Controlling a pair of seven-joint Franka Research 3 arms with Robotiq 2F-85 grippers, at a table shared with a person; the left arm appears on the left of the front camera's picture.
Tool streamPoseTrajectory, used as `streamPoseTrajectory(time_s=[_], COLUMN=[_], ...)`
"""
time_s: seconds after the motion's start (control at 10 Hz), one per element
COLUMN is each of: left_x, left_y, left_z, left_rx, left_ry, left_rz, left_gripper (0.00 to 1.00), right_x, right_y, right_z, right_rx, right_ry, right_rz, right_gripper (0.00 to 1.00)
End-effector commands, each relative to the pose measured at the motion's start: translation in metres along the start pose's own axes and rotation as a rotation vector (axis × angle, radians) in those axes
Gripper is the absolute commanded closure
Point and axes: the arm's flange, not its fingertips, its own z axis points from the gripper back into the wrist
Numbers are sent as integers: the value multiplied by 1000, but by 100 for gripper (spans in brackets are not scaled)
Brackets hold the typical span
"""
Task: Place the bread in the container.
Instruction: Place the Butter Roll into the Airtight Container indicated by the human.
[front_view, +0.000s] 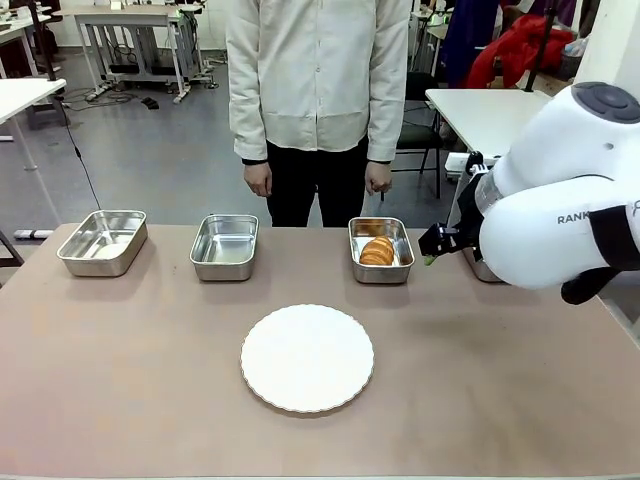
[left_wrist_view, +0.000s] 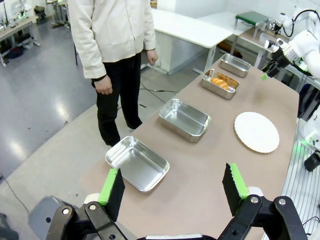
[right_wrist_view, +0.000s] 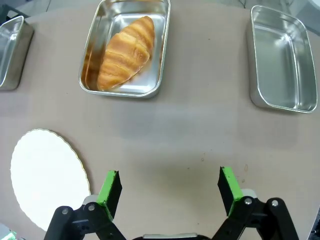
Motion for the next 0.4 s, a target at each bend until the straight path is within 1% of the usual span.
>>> streamPoseTrajectory(time_s=[0.0, 0.3], left_x=[1, 1], left_y=[-2, -2], left_z=[1, 1], left_rx=[-6, -6], left_ry=[-15, -15], left_rz=[-17, -17], left_gripper=[0, 0], right_x=[0, 0], right_y=[0, 0], right_z=[0, 0], right_rx=[-18, -18], right_ry=[-4, -4], right_rz=[2, 2], right_gripper=[0, 0])
